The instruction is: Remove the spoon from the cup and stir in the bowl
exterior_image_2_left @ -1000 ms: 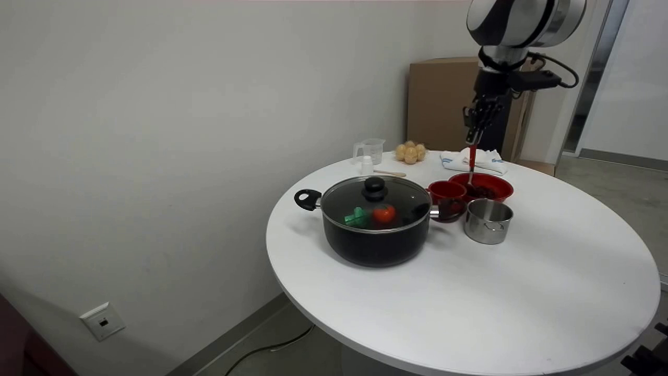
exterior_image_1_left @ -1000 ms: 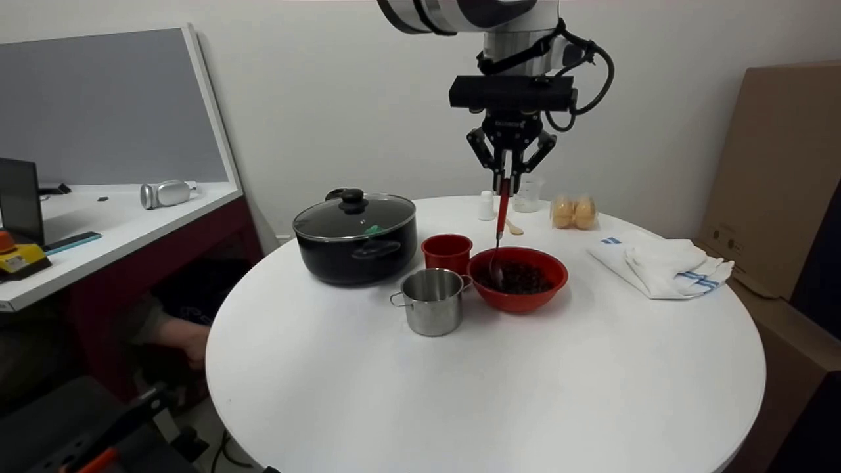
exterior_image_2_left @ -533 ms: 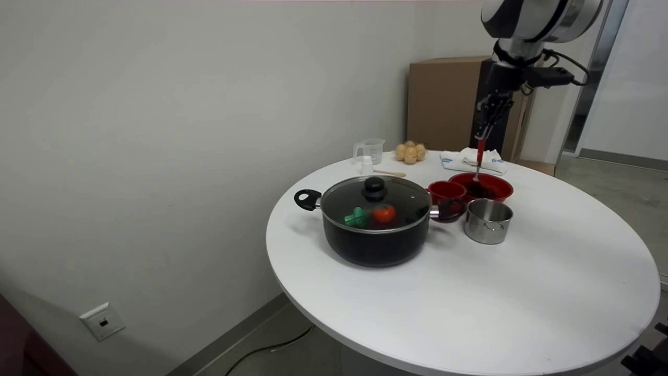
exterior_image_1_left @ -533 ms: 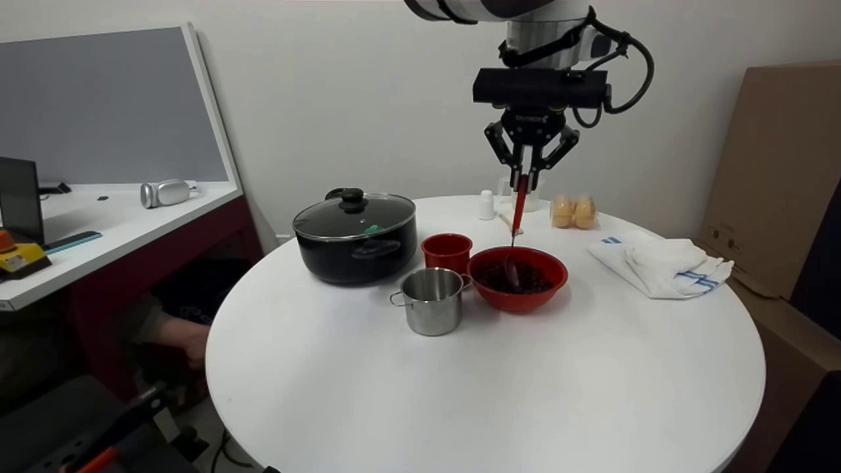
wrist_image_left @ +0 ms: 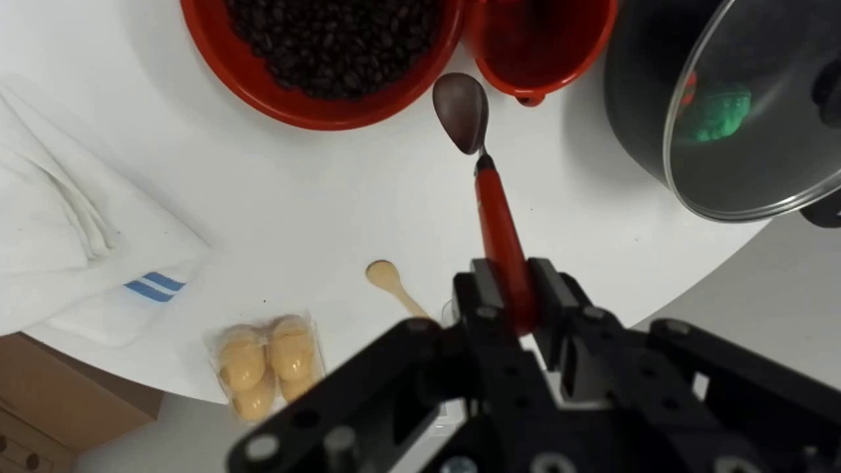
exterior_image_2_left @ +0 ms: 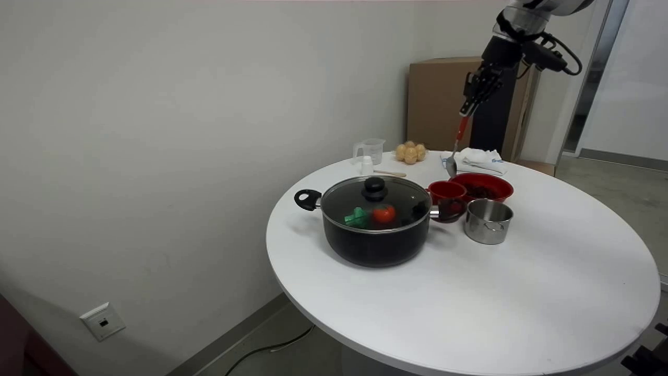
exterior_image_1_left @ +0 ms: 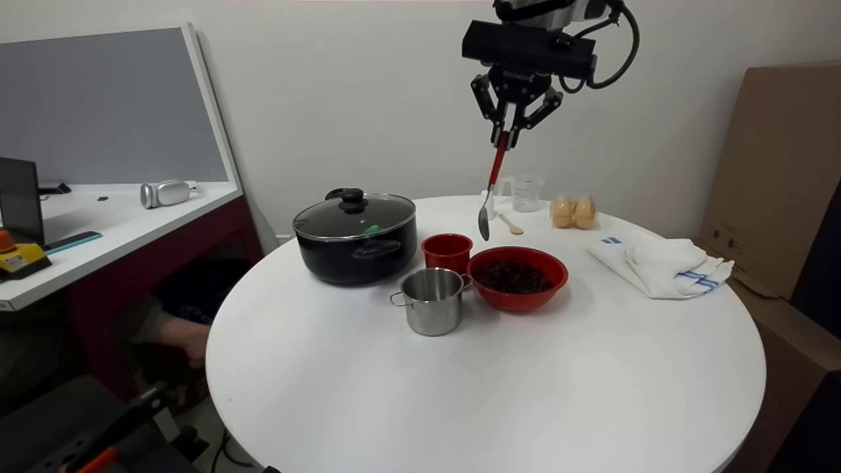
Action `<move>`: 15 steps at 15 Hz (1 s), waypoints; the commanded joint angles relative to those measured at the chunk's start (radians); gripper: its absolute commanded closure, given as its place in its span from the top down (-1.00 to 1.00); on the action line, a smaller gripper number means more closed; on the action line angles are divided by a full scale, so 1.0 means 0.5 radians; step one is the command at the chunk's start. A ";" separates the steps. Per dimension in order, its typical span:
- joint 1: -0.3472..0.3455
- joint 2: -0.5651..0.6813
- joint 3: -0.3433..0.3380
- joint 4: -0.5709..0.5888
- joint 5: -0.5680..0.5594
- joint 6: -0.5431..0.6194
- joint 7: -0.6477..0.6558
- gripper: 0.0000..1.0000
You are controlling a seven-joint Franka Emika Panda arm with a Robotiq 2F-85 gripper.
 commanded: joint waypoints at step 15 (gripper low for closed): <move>-0.058 0.112 -0.169 0.134 0.248 -0.462 0.008 -0.92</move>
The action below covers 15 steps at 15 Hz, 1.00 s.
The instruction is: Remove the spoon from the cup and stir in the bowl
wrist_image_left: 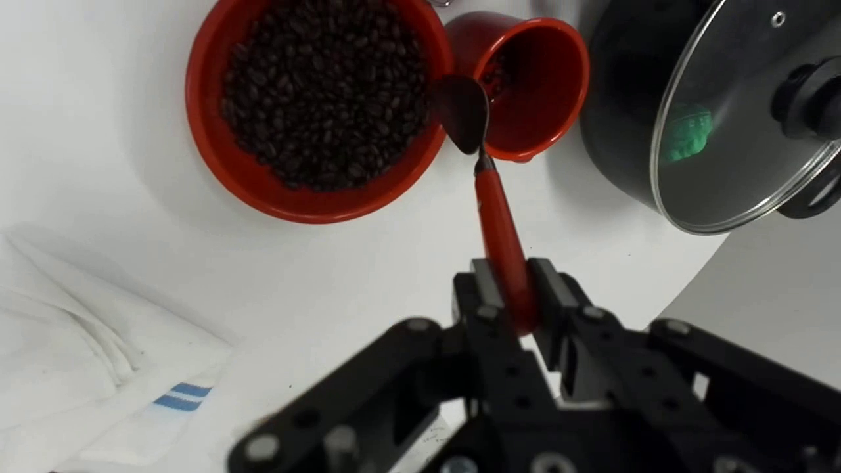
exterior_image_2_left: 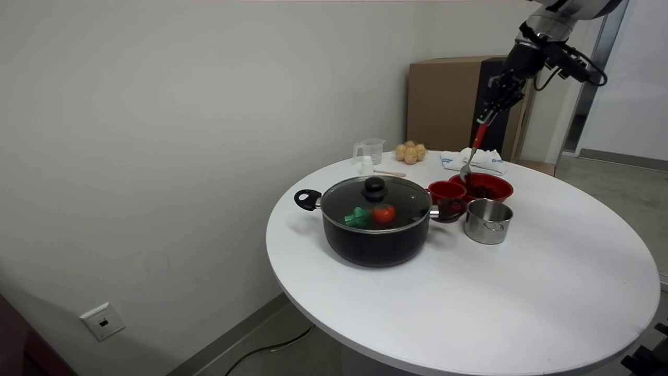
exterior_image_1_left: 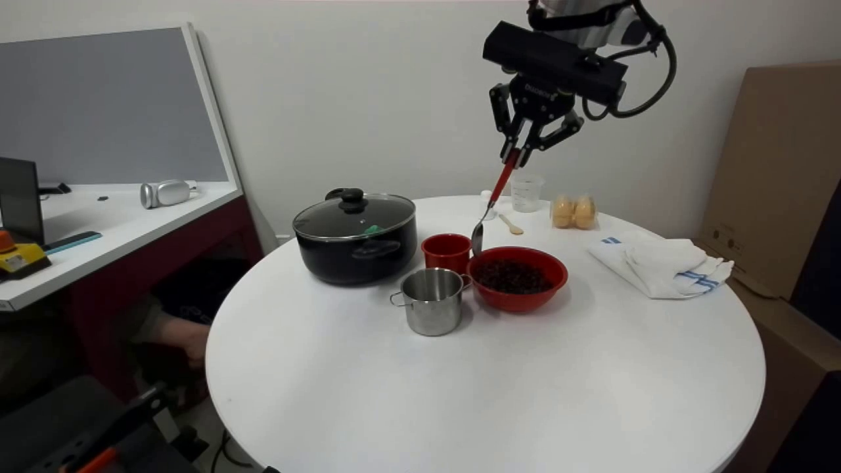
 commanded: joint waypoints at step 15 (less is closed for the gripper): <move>-0.051 0.130 -0.047 0.236 0.076 -0.238 0.027 -0.92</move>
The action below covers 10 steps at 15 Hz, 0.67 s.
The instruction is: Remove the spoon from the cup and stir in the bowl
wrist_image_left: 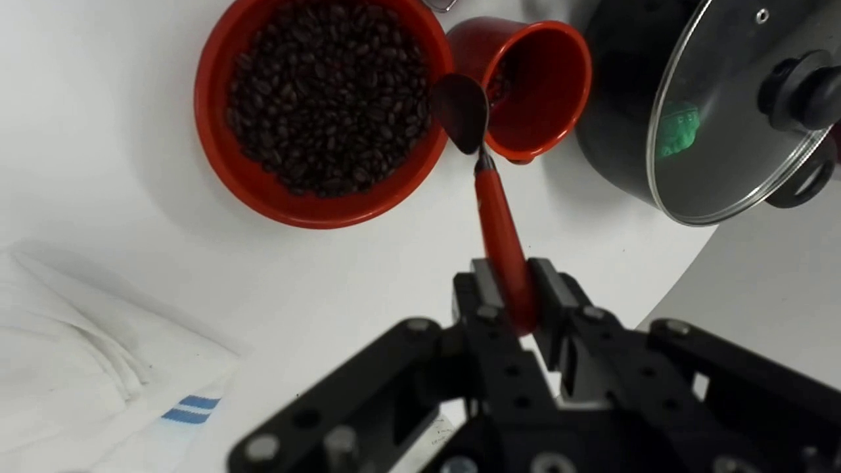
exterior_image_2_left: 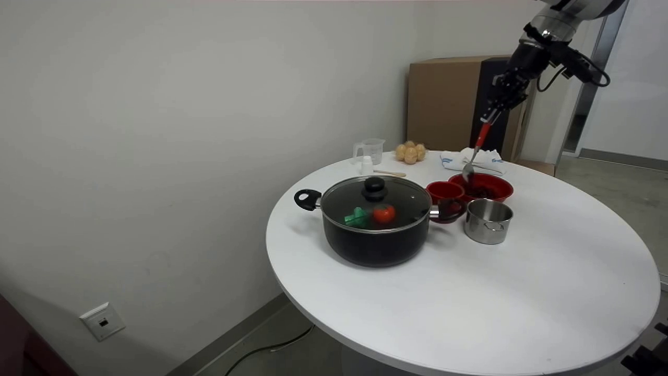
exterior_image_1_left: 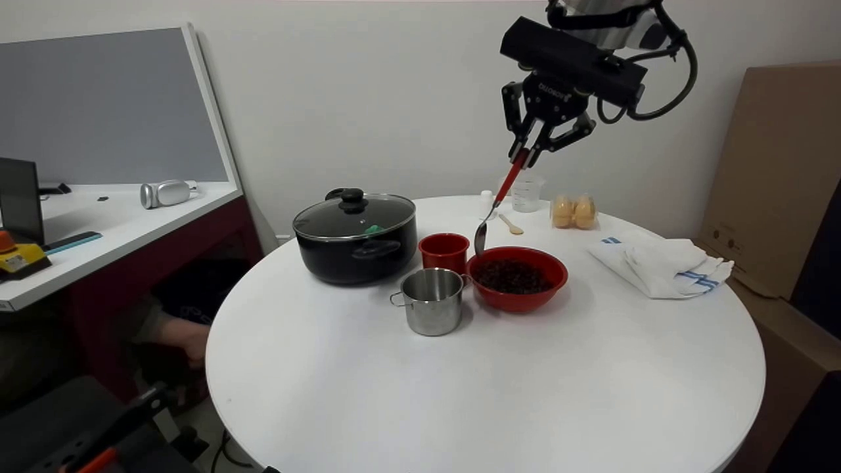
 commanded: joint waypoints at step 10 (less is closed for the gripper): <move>-0.017 0.104 -0.008 0.086 0.019 0.009 -0.010 -0.92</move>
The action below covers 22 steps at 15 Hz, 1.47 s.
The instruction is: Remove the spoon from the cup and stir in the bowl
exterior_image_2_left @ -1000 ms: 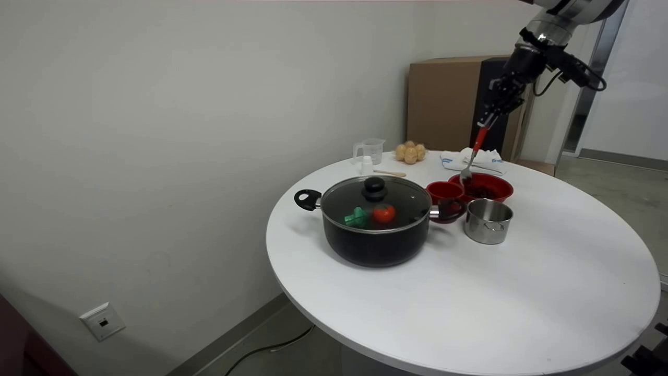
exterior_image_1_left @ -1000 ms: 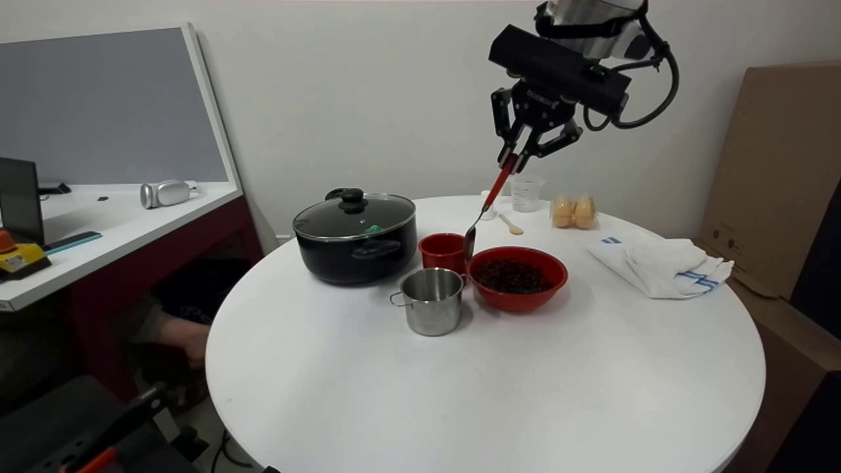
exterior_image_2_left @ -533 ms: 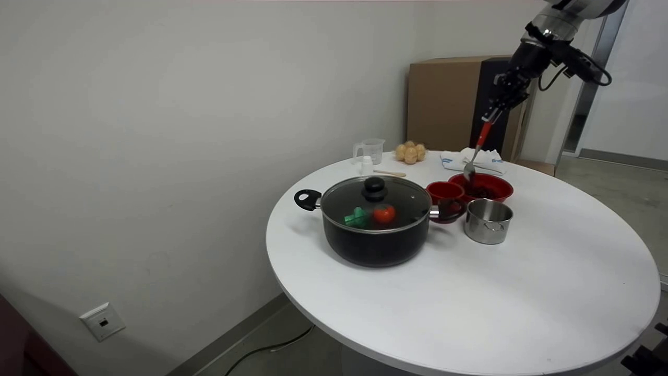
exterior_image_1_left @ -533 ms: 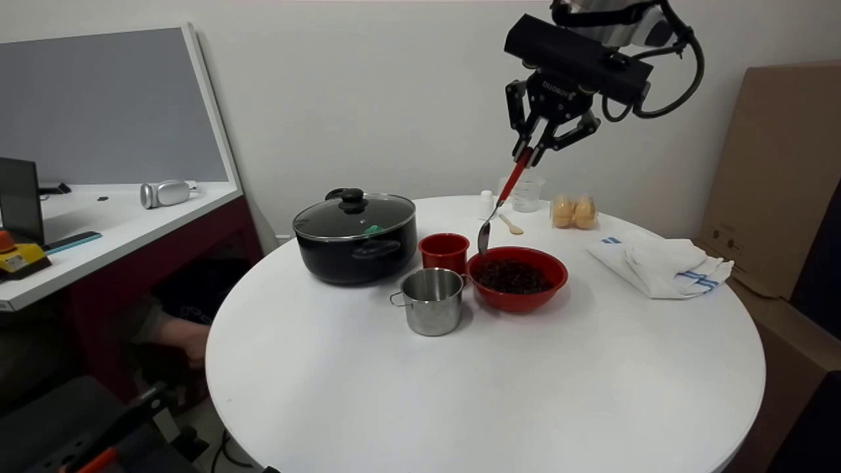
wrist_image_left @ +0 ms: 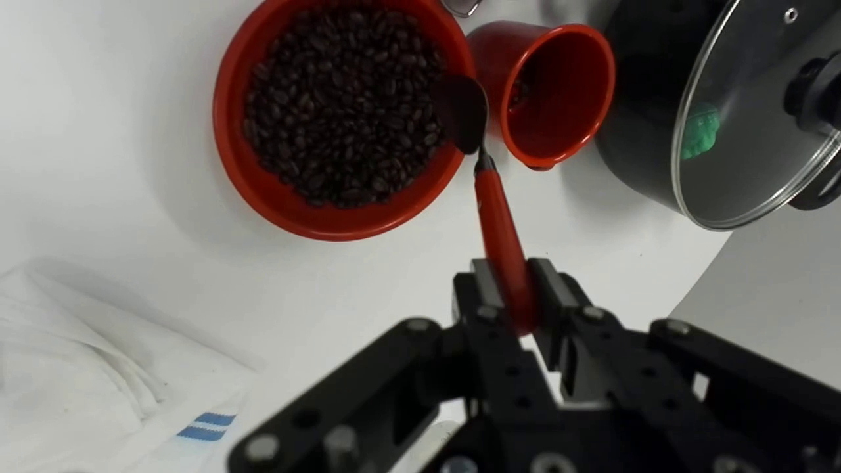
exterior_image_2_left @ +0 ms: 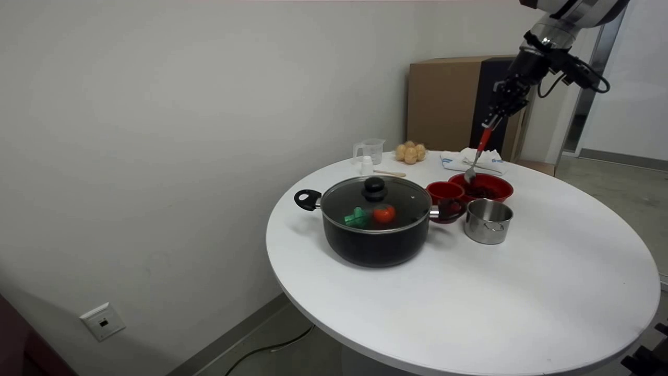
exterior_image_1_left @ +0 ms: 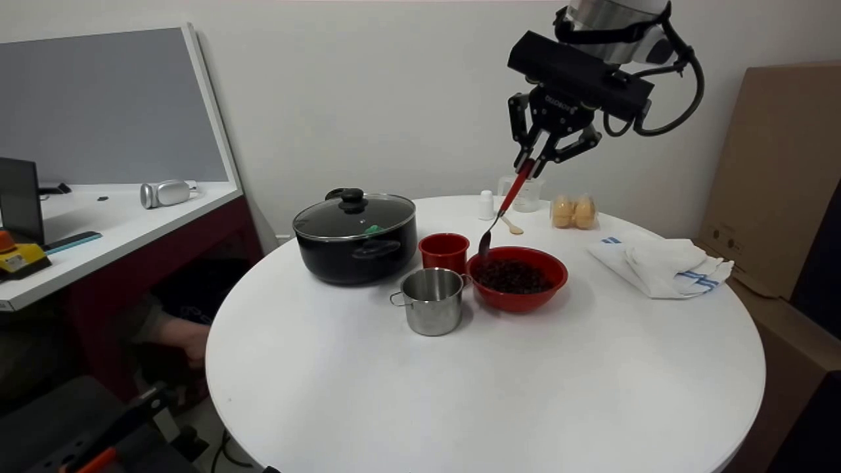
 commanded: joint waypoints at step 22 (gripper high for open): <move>0.011 0.094 0.027 -0.035 -0.069 0.263 -0.230 -0.92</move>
